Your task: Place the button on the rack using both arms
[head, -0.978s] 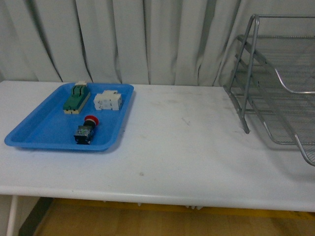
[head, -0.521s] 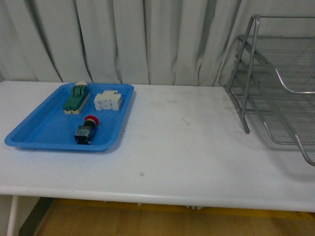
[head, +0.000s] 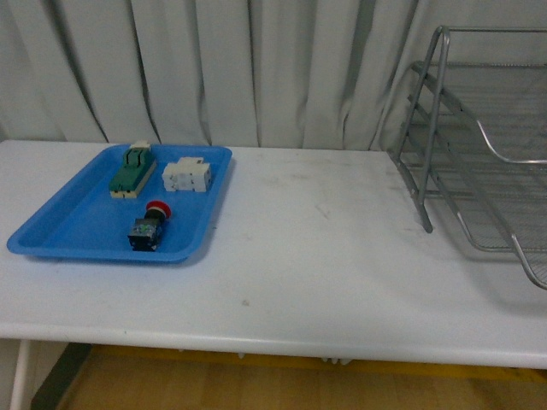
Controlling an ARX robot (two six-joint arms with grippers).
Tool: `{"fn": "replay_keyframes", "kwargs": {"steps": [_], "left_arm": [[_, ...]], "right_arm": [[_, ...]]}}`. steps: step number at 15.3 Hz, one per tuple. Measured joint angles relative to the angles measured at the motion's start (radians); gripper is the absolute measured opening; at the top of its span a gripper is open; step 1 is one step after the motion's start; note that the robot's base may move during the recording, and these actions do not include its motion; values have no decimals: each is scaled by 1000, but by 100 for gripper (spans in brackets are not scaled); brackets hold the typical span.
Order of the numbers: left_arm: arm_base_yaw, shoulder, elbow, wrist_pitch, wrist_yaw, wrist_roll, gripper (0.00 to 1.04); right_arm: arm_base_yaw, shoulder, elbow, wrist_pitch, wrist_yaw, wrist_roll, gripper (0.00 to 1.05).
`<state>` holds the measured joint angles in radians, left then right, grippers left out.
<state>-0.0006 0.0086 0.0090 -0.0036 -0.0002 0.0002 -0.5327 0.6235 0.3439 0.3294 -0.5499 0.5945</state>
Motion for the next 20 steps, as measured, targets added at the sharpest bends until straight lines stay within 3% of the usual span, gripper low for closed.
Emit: {"fn": "replay_keyframes", "kwargs": {"steps": [1,2,4,6,7,9,20], "left_arm": [[0,0,0,0,0,0,98],[0,0,0,0,0,0,98],[0,0,0,0,0,0,98],[0,0,0,0,0,0,98],[0,0,0,0,0,0,98],[0,0,0,0,0,0,98],[0,0,0,1,0,0,98]], "right_arm": [[132,-169,-13,-171,128,-240,42],[223,-273,-56,-250,212,-407,29],[306,-333,-139,-260,324,-541,3],[370,-384,-176,-250,379,-574,2],[377,-438,-187,-322,389,-580,2],[527,-529,-229,-351,528,-588,2],[533,-621,-332,-335,550,-589,2]]}}
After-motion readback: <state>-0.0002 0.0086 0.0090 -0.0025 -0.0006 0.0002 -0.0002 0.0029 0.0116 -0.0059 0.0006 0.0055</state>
